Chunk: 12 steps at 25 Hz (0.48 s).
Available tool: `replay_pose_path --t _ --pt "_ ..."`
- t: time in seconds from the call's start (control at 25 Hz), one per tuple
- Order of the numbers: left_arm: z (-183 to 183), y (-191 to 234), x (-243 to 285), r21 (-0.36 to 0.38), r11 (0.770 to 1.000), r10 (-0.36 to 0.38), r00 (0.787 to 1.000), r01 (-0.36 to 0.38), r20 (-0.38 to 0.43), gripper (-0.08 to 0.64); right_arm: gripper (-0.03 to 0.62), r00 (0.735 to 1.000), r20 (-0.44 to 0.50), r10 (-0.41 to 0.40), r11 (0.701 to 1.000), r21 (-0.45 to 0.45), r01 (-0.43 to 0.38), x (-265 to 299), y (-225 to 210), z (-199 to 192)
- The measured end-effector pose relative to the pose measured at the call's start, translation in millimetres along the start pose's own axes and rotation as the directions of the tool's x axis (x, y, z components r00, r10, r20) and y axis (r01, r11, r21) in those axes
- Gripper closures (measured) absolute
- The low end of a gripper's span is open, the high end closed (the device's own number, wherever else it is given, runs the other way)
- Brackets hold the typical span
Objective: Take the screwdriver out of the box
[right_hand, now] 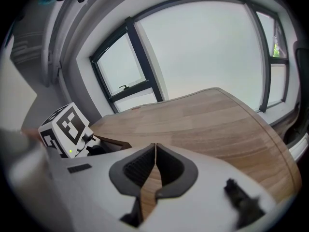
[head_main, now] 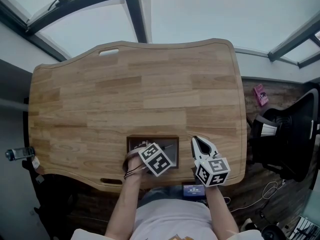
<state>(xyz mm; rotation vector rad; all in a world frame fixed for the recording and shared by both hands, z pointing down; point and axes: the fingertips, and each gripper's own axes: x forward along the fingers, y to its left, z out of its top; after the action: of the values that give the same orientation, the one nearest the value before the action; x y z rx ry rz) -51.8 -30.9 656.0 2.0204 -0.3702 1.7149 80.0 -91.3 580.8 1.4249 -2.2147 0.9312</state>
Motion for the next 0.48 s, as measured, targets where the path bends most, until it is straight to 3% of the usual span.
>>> replay_pose_path --t 0.48 --pt "-0.3 8.9 0.6 -0.015 0.998 0.063 0.998 -0.064 -0.029 0.48 0.56 1.0 0.002 -0.012 1.0 0.016 0.012 4.5 -11.1 4.7"
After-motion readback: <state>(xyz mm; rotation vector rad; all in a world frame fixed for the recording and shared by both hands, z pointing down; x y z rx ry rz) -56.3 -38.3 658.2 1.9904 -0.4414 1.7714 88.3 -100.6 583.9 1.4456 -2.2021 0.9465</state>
